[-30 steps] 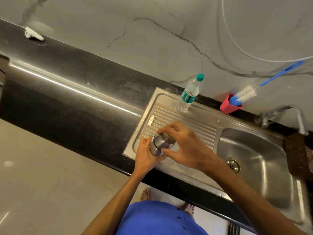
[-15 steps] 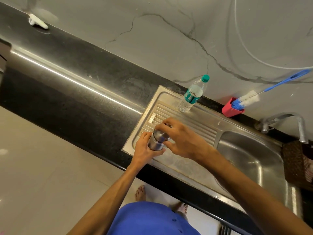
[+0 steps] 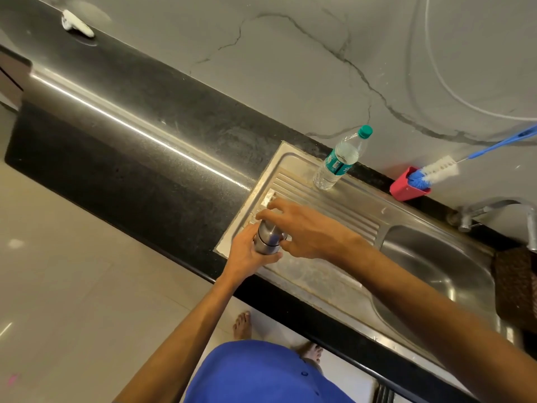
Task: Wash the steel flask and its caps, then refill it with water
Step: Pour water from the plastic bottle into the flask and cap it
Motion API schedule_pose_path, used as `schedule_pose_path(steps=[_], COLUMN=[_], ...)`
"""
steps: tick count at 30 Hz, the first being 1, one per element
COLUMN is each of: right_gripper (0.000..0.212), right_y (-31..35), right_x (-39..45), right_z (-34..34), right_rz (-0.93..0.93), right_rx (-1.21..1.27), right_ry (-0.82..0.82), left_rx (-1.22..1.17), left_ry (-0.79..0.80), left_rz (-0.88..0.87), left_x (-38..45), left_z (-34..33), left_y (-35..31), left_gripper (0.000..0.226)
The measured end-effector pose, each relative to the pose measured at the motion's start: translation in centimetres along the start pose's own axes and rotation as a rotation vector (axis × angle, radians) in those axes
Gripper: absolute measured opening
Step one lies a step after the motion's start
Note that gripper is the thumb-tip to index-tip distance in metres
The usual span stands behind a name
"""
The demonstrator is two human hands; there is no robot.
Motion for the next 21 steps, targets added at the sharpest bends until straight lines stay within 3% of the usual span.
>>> schedule_pose_path(steps=[4,12,21], right_gripper=[0.065,0.053,0.045], right_y=[0.6,0.9,0.9], right_x=[0.7,1.7,2.3], right_z=[0.5,0.2,0.3], right_rz=[0.023,0.047,0.183], right_rx=[-0.031,-0.119,-0.274], right_ry=[0.093,0.117,0.237], left_rx=[0.019,0.013,0.032], left_ry=[0.056,0.096,0.111], left_rz=[0.079,0.165,0.170], left_x=[-0.1,0.3,0.5], left_z=[0.0,-0.1,0.0], left_y=[0.7,1.6,1.6], left_gripper=[0.067,0.050,0.048])
Point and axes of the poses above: each hand's wrist, its own x-axis towards the middle knuckle, its own z-axis out of the back of the hand, y = z × x, the point moved 1 cm from there along x, towards the middle knuckle, and after that the axes turned 1 degree about z, right-handed, at the moved point
